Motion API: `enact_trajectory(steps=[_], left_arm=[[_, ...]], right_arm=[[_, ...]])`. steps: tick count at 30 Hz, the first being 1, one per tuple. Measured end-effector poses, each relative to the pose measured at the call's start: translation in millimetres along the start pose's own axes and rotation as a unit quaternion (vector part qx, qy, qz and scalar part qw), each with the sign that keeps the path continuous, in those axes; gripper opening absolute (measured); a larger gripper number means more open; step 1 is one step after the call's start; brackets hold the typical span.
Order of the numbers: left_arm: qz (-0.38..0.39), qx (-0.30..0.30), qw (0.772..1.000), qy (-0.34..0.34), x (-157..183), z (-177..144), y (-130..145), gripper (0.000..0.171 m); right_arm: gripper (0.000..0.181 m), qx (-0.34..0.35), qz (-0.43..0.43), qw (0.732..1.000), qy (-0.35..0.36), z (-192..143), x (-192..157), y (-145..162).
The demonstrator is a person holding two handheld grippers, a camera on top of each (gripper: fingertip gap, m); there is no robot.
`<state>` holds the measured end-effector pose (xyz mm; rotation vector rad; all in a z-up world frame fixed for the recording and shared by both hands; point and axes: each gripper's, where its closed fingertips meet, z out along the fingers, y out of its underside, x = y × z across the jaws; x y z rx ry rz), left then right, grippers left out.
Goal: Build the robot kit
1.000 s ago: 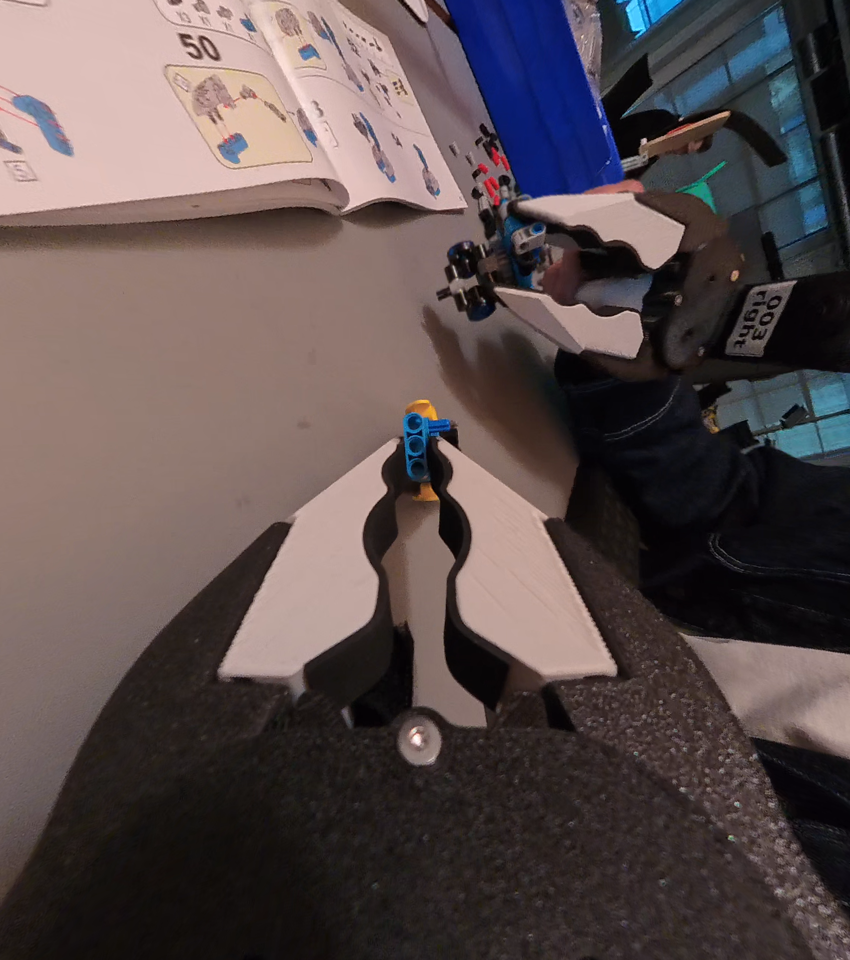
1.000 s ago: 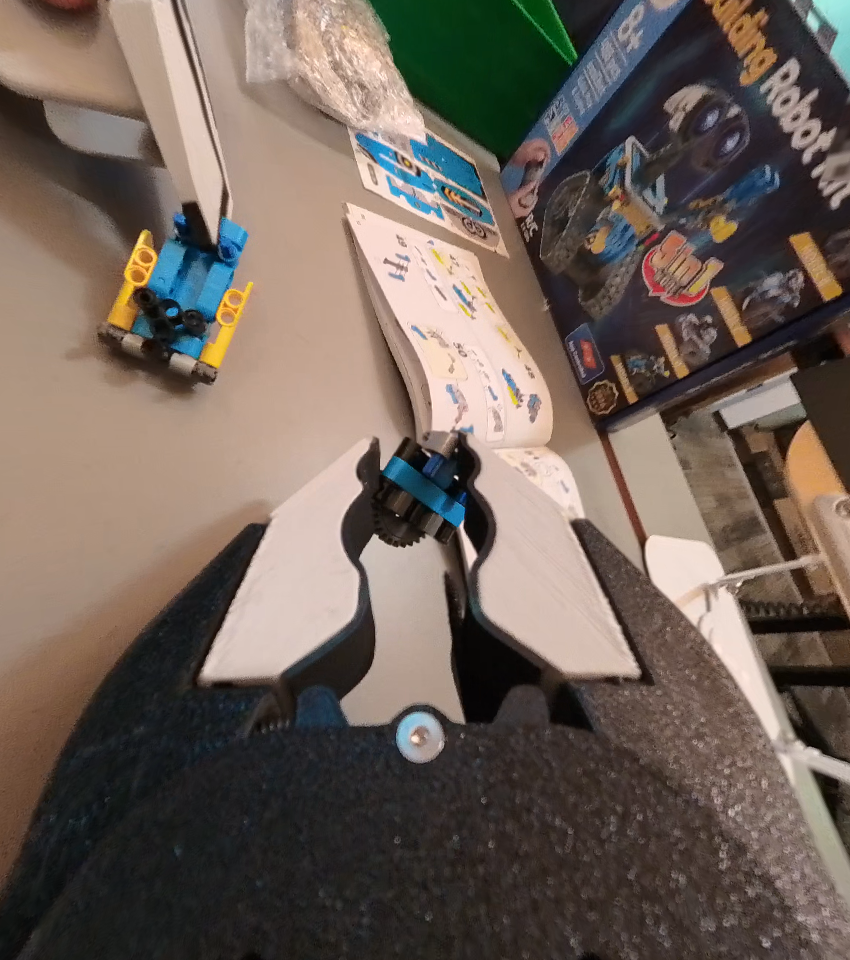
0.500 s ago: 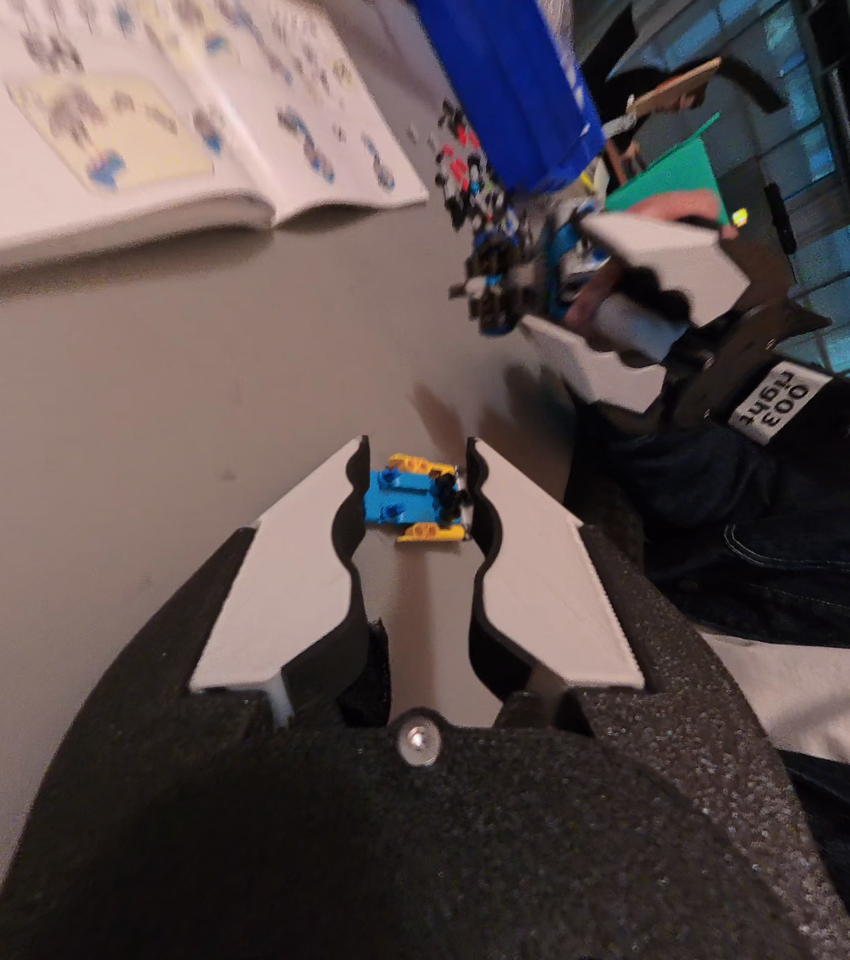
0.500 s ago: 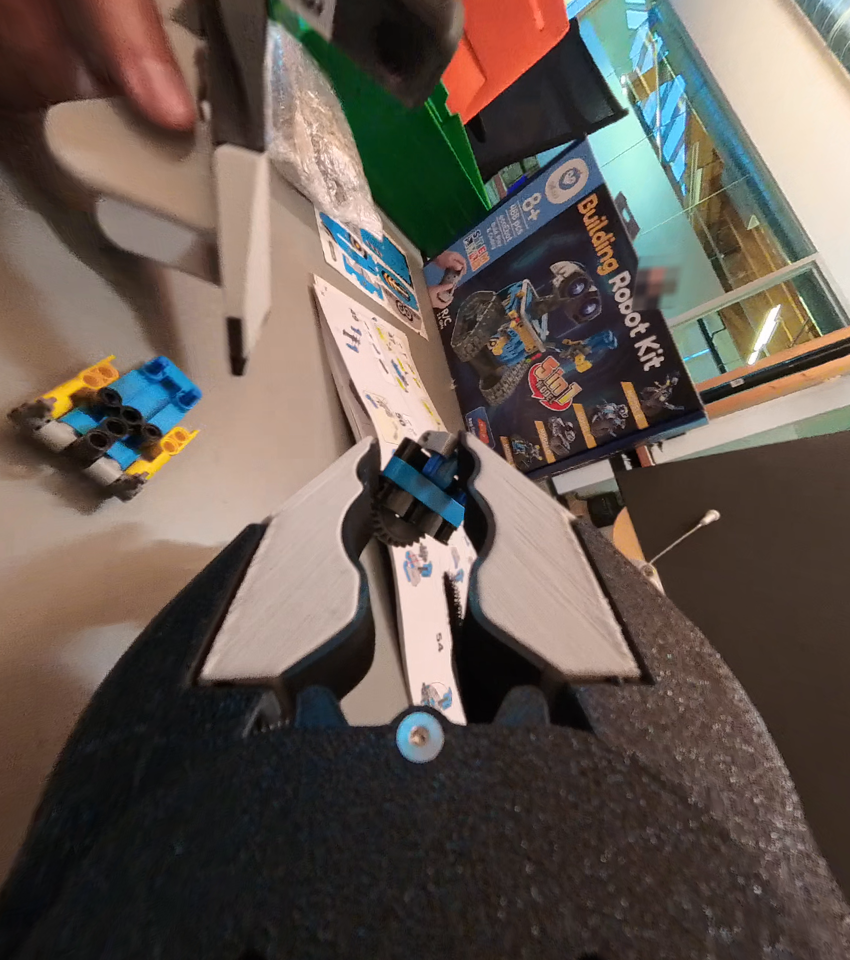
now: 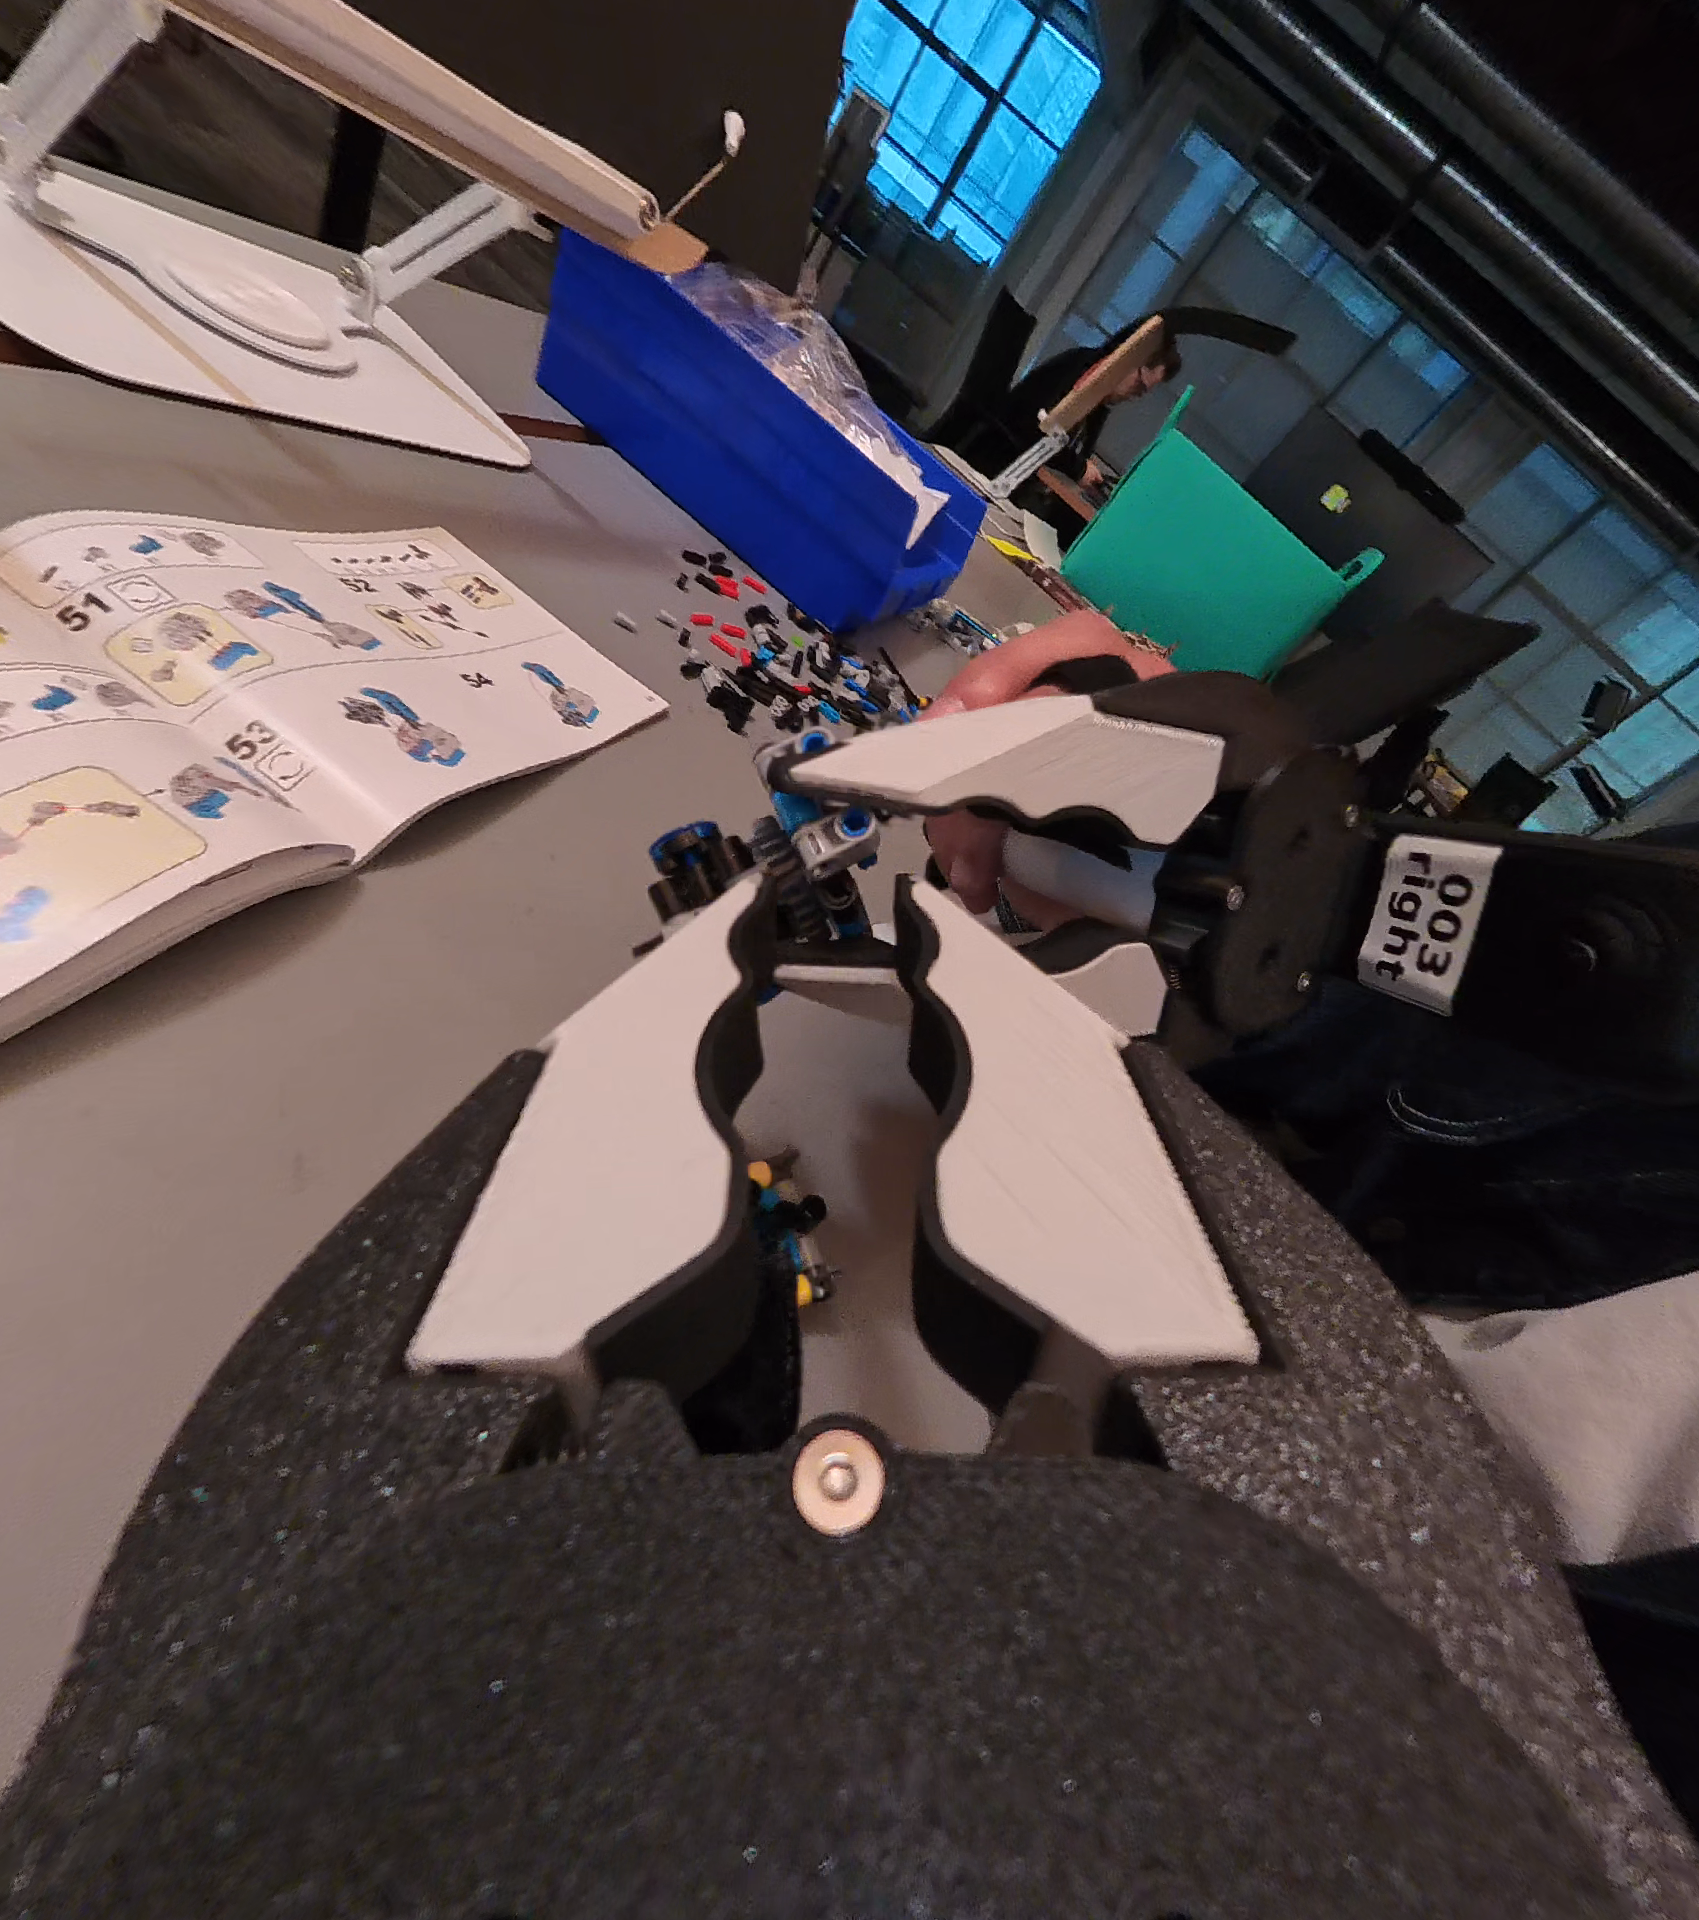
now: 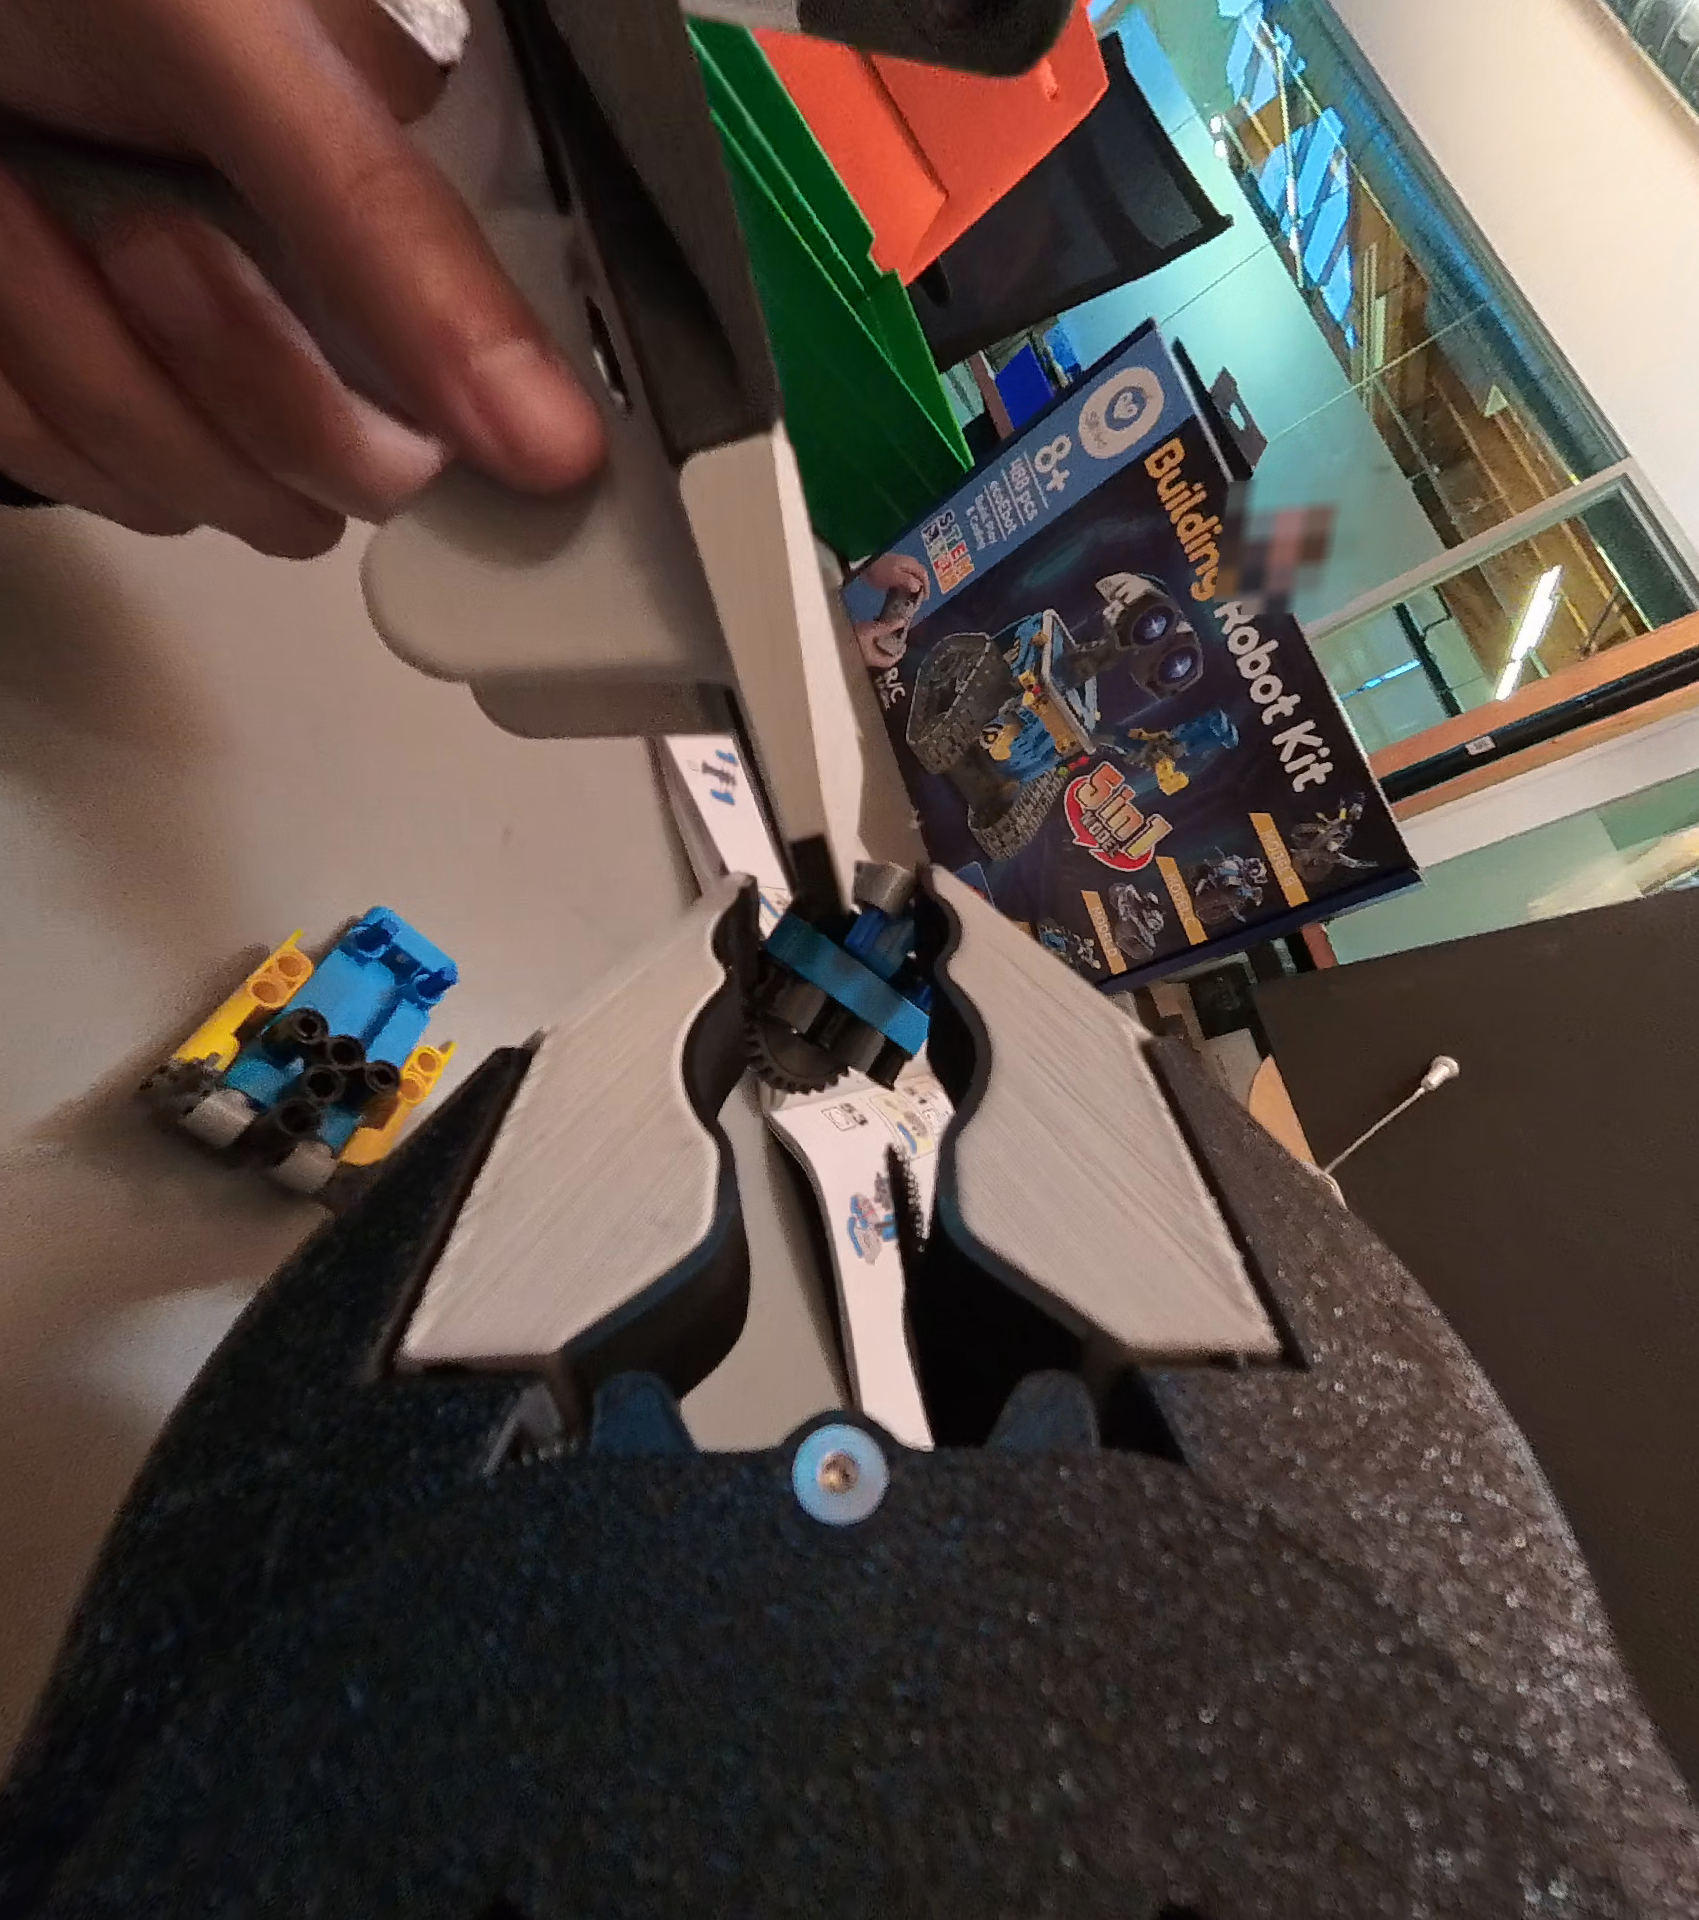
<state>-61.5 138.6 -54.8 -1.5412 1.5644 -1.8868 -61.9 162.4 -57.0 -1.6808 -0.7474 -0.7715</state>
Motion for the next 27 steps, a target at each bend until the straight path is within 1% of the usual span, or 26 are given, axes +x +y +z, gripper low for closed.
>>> enact_trajectory(steps=[2, 5, 7, 8, 10, 11, 12, 13, 14, 15, 16, 18, 19, 21, 23, 25, 26, 27], left_arm=[[0.009, -0.004, 1.0, -0.005, -0.6, 2.5, 0.4, 0.015], [0.022, -0.002, 1.0, 0.0, 2.3, 2.9, -1.5, 0.01], [0.014, -0.006, 1.0, 0.001, 0.3, 2.2, 0.2, 0.008], [0.009, -0.009, 1.0, -0.003, -3.4, 1.0, 1.4, 0.008], [-0.017, -0.007, 1.0, -0.001, -9.6, -2.9, 1.6, 0.007], [-0.037, -0.003, 0.999, 0.015, -8.7, -5.2, 0.7, 0.007], [-0.056, 0.005, 0.998, 0.032, -6.9, -7.6, -1.3, 0.007], [-0.072, 0.013, 0.996, 0.048, -4.8, -9.9, -3.2, 0.007], [-0.083, 0.019, 0.994, 0.063, -2.0, -11.9, -5.2, 0.007], [-0.09, 0.025, 0.992, 0.079, 1.6, -13.5, -7.2, 0.007], [-0.096, 0.027, 0.991, 0.094, 5.7, -14.4, -8.2, 0.007], [-0.104, 0.024, 0.988, 0.114, 11.4, -14.0, -7.3, 0.007], [-0.105, 0.02, 0.987, 0.117, 12.6, -13.3, -6.1, 0.007], [-0.103, 0.01, 0.986, 0.131, 18.4, -12.6, -2.9, 0.007], [-0.096, 0.001, 0.985, 0.141, 23.8, -11.6, 0.3, 0.007], [-0.081, -0.007, 0.986, 0.147, 29.3, -11.2, 2.8, 0.007], [-0.076, -0.01, 0.985, 0.152, 32.2, -11.1, 3.4, 0.007], [-0.071, -0.013, 0.986, 0.153, 33.7, -10.6, 4.6, 0.007]], right_arm=[[0.029, 0.003, 0.0, 1.0, 0.002, 0.2, 1.2, -1.3], [0.029, 0.007, 0.005, 1.0, 0.001, -0.9, 2.7, -2.2], [0.03, 0.015, 0.027, 0.999, -0.016, -1.8, -0.4, -2.7], [0.033, 0.022, 0.052, 0.998, -0.035, -2.9, -3.4, -3.8], [0.058, 0.046, 0.13, 0.987, -0.082, -7.5, -4.4, -7.9], [0.062, 0.064, 0.186, 0.975, -0.105, -11.3, 0.4, -9.5], [0.063, 0.08, 0.25, 0.956, -0.133, -14.9, 6.9, -9.5], [0.064, 0.094, 0.315, 0.929, -0.169, -17.9, 11.8, -7.8], [0.061, 0.103, 0.371, 0.899, -0.211, -20.5, 13.9, -4.8], [0.059, 0.11, 0.414, 0.868, -0.253, -23.1, 13.2, -1.3], [0.057, 0.117, 0.447, 0.843, -0.275, -24.3, 14.7, 2.9], [0.039, 0.152, 0.478, 0.804, -0.319, -32.0, 14.3, 1.3], [0.039, 0.162, 0.491, 0.787, -0.337, -34.4, 13.8, -0.3], [0.032, 0.166, 0.519, 0.752, -0.371, -36.0, 11.0, -3.3], [0.031, 0.151, 0.542, 0.719, -0.408, -35.0, 3.7, -3.6], [0.015, 0.169, 0.562, 0.677, -0.443, -42.8, 4.3, -10.3], [0.01, 0.175, 0.567, 0.665, -0.453, -45.5, 5.9, -11.7], [0.009, 0.176, 0.568, 0.659, -0.461, -47.6, 6.0, -12.3]])
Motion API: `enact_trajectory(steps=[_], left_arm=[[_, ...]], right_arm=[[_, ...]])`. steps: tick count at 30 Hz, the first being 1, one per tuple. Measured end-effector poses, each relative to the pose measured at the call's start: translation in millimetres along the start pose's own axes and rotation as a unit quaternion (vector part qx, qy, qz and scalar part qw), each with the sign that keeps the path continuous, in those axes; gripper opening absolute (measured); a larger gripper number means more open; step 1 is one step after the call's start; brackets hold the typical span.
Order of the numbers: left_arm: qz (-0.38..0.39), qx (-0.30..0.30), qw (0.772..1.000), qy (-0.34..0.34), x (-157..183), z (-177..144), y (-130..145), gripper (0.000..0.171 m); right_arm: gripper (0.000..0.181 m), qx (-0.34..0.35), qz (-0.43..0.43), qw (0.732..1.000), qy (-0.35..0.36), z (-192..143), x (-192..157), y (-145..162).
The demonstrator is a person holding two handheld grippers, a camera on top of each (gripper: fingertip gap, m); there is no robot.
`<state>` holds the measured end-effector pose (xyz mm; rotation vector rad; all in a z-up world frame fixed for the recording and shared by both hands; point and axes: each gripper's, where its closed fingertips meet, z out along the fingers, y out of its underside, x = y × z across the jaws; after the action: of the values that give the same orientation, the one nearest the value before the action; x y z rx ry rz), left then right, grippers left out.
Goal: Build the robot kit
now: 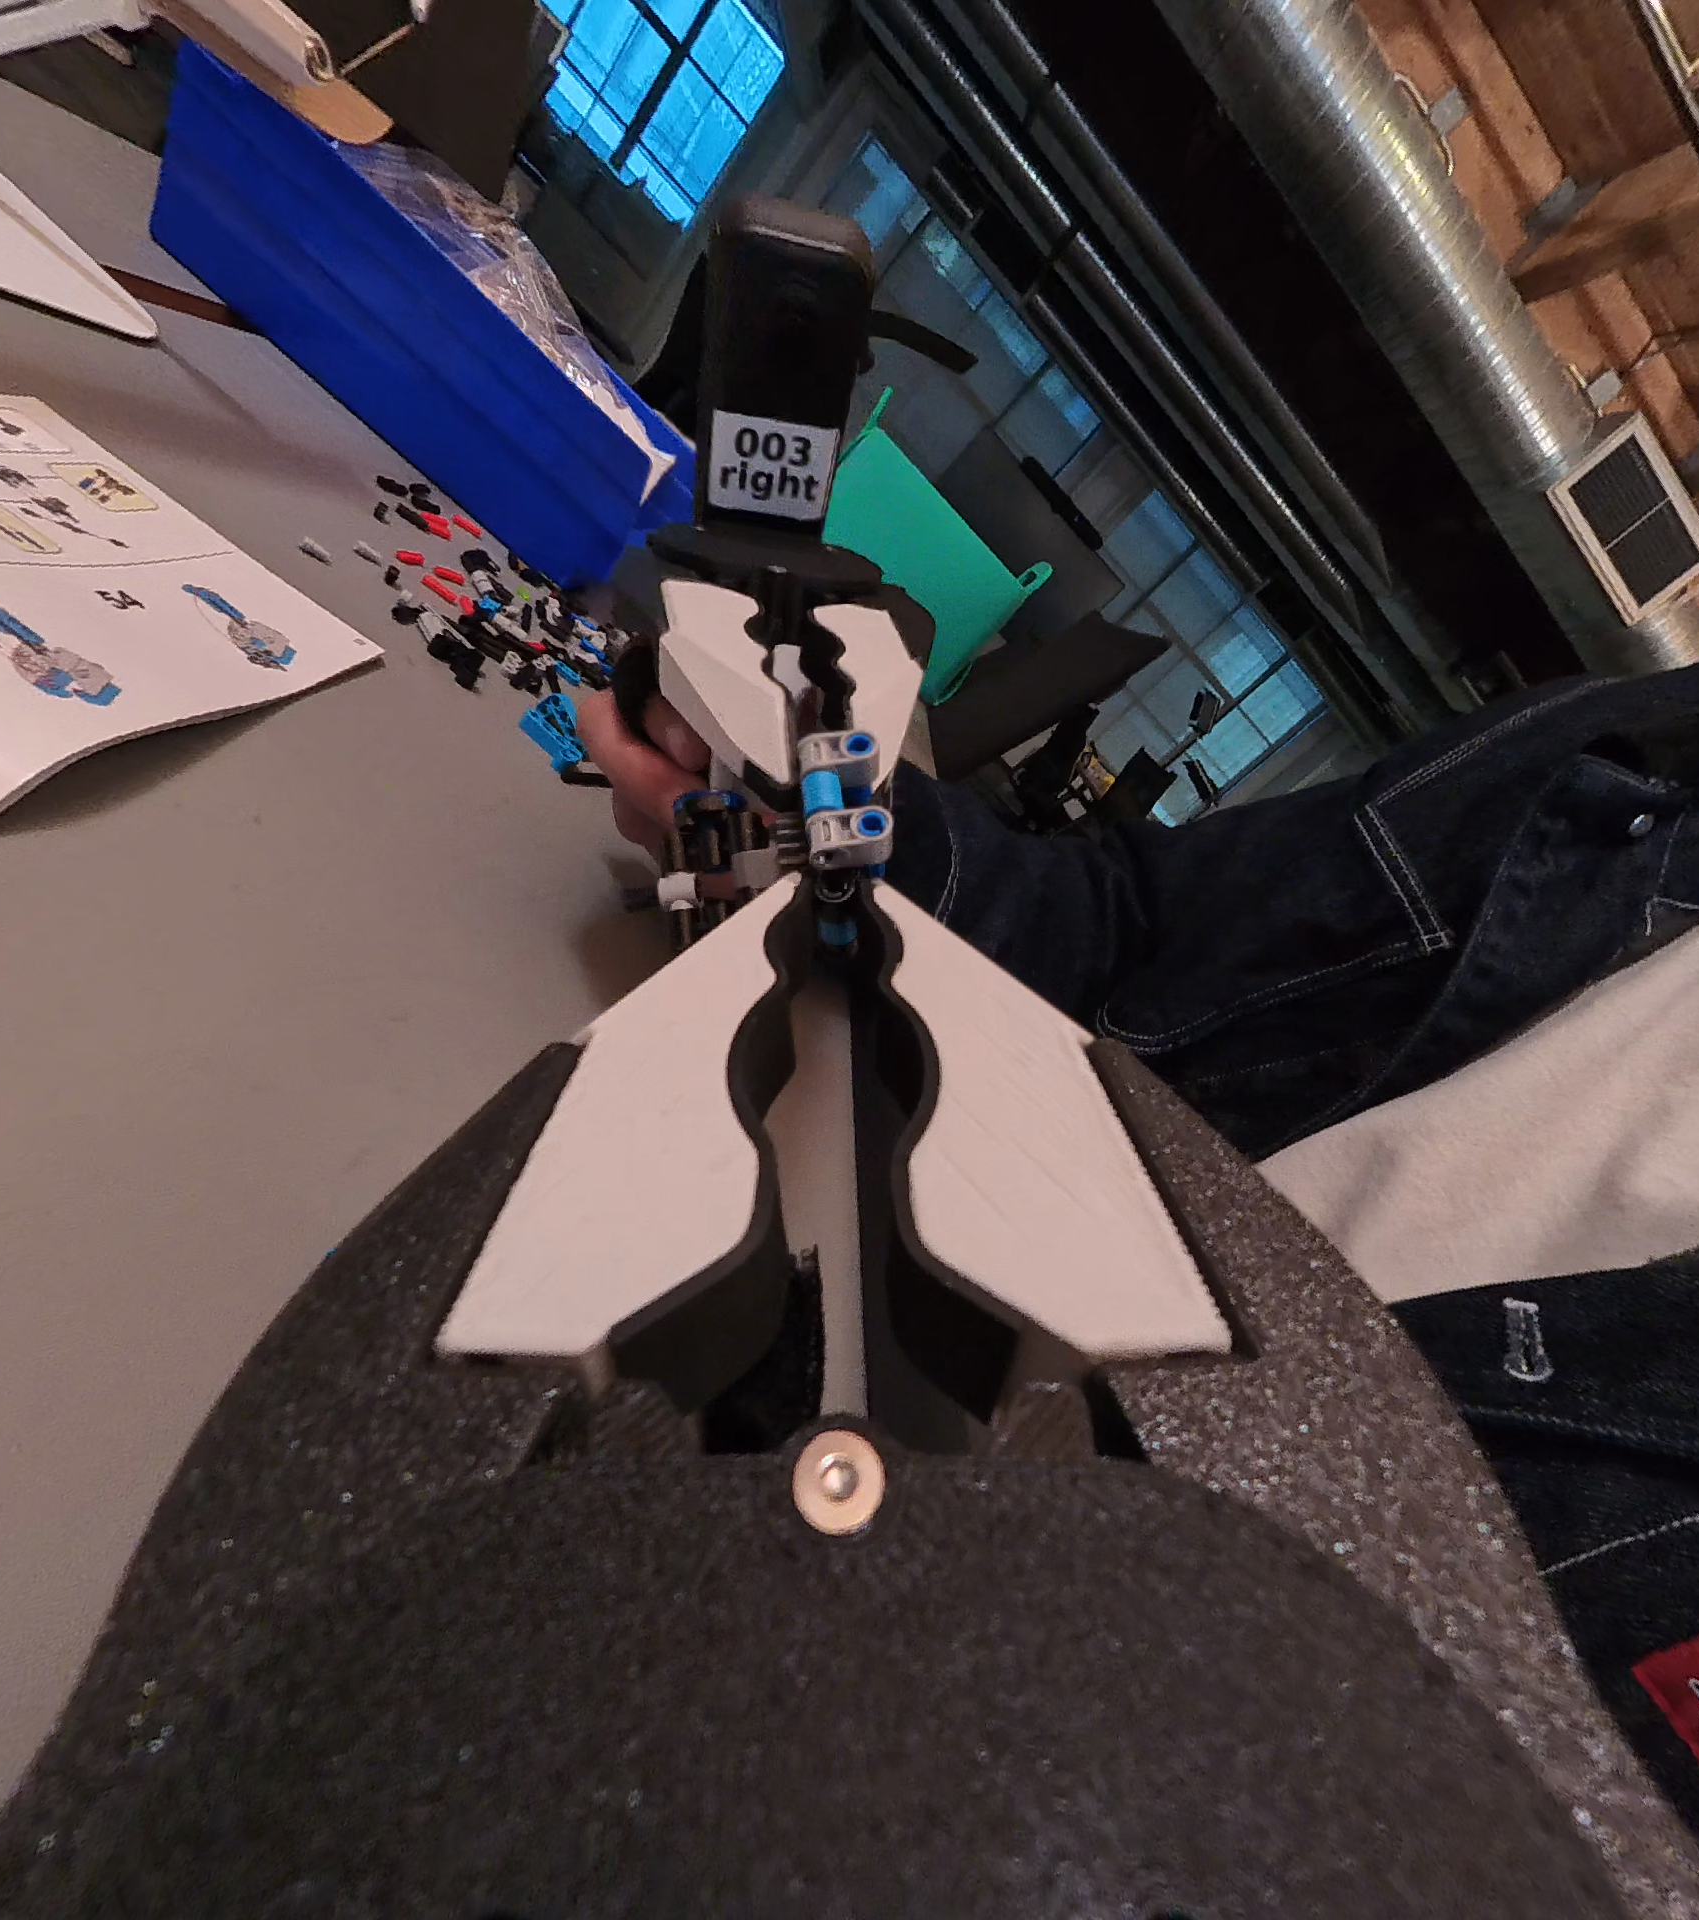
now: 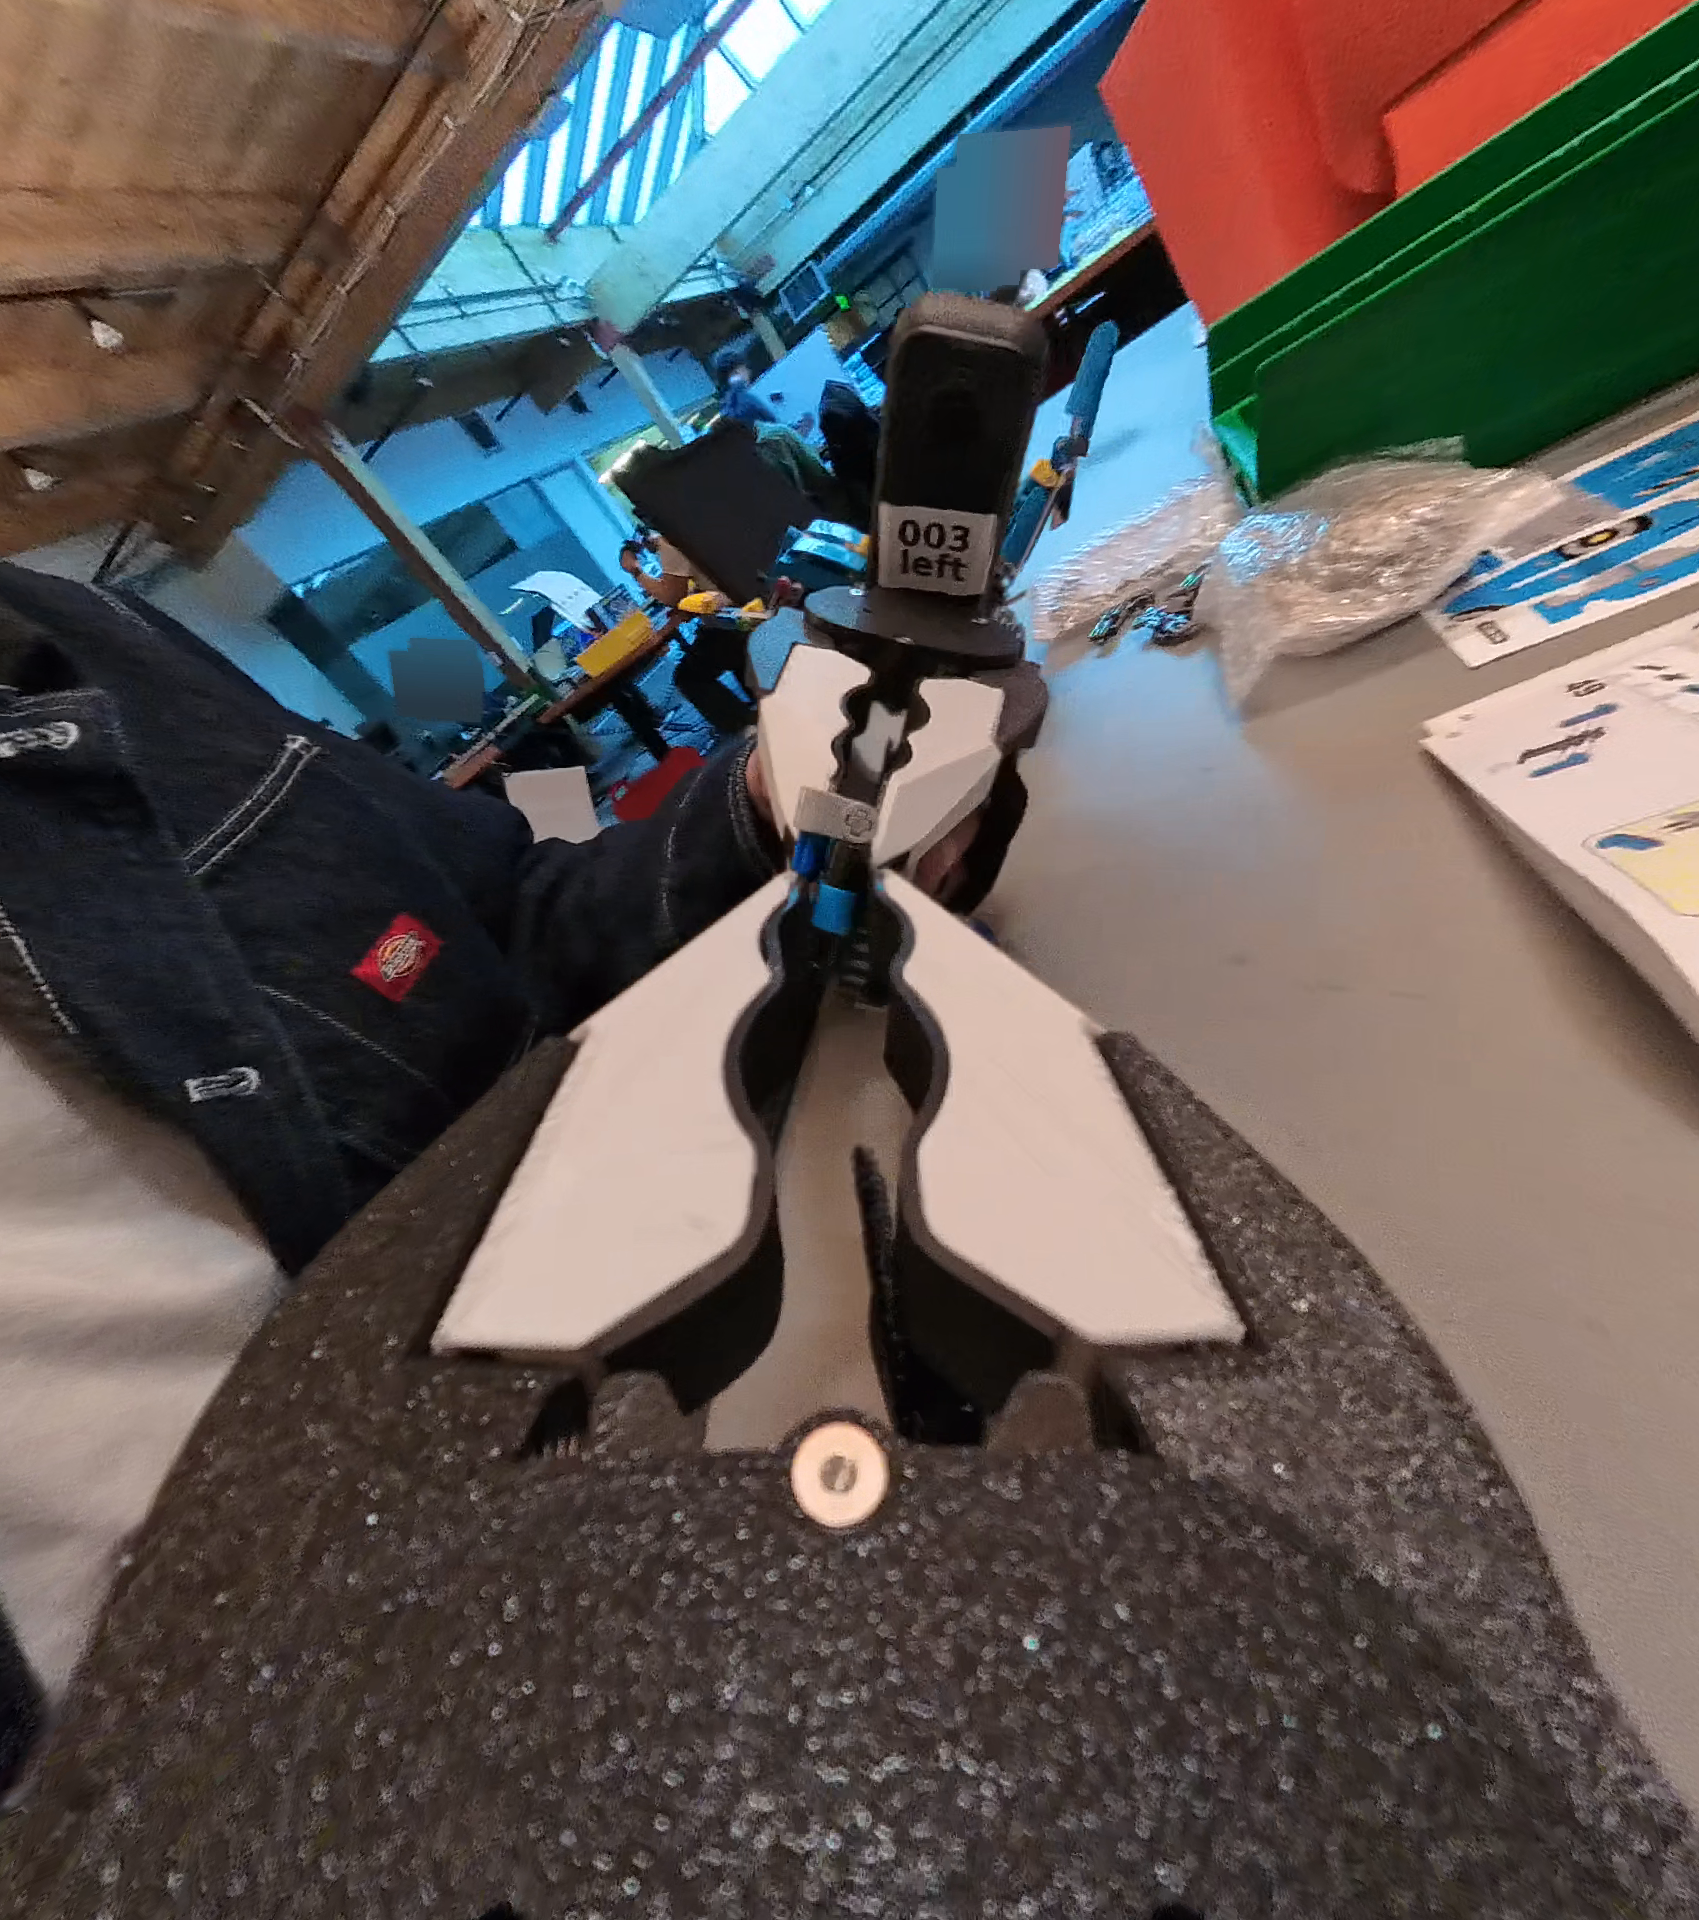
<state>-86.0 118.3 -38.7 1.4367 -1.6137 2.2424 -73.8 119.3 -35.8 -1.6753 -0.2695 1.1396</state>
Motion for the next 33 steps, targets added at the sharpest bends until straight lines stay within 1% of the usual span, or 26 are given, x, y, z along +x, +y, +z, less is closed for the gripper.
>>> enact_trajectory(steps=[6, 8, 10, 12, 16, 19, 21, 24, 26, 29, 31, 33], left_arm=[[0.022, -0.025, 0.999, -0.028, -6.3, 1.8, 8.7, 0.008], [0.033, -0.031, 0.998, -0.048, -11.7, 1.9, 10.0, 0.008], [0.024, -0.035, 0.997, -0.059, -17.7, 1.1, 11.9, 0.008], [0.014, -0.029, 0.997, -0.073, -24.6, -0.8, 10.7, 0.008], [0.048, -0.018, 0.995, -0.087, -23.2, -4.8, 3.9, 0.007], [0.066, -0.008, 0.995, -0.074, -15.0, -5.6, -0.8, 0.007], [0.074, -0.005, 0.993, -0.087, -17.7, -6.2, -2.6, 0.007], [0.09, -0.009, 0.989, -0.118, -26.2, -7.8, -1.8, 0.007], [0.088, -0.015, 0.986, -0.142, -35.5, -9.6, 0.3, 0.007], [0.074, -0.041, 0.979, -0.187, -54.3, -13.8, 9.5, 0.009], [0.084, -0.051, 0.972, -0.214, -61.8, -17.3, 12.2, 0.009], [0.086, -0.056, 0.966, -0.238, -69.0, -22.0, 13.1, 0.01]], right_arm=[[0.008, -0.039, 0.029, 0.999, -0.003, -2.3, 4.5, 12.4], [0.008, -0.045, 0.026, 0.999, 0.01, -3.7, 8.9, 14.7], [0.008, -0.055, 0.022, 0.998, 0.024, -4.3, 13.6, 18.1], [0.008, -0.054, 0.015, 0.997, 0.044, -4.6, 19.8, 18.2], [0.008, -0.039, 0.006, 0.998, 0.053, -1.8, 21.4, 14.1], [0.007, -0.047, 0.004, 0.998, 0.038, -1.3, 15.0, 15.5], [0.007, -0.064, 0.001, 0.997, 0.044, -0.1, 16.7, 21.8], [0.007, -0.07, -0.007, 0.995, 0.072, 0.7, 24.9, 24.7], [0.007, -0.078, -0.014, 0.992, 0.103, 0.3, 32.0, 26.6], [0.007, -0.096, -0.018, 0.979, 0.178, -2.0, 44.5, 33.5], [0.007, -0.108, -0.018, 0.966, 0.236, -4.4, 53.8, 40.4], [0.007, -0.092, 0.016, 0.96, 0.265, -5.4, 57.4, 47.4]])
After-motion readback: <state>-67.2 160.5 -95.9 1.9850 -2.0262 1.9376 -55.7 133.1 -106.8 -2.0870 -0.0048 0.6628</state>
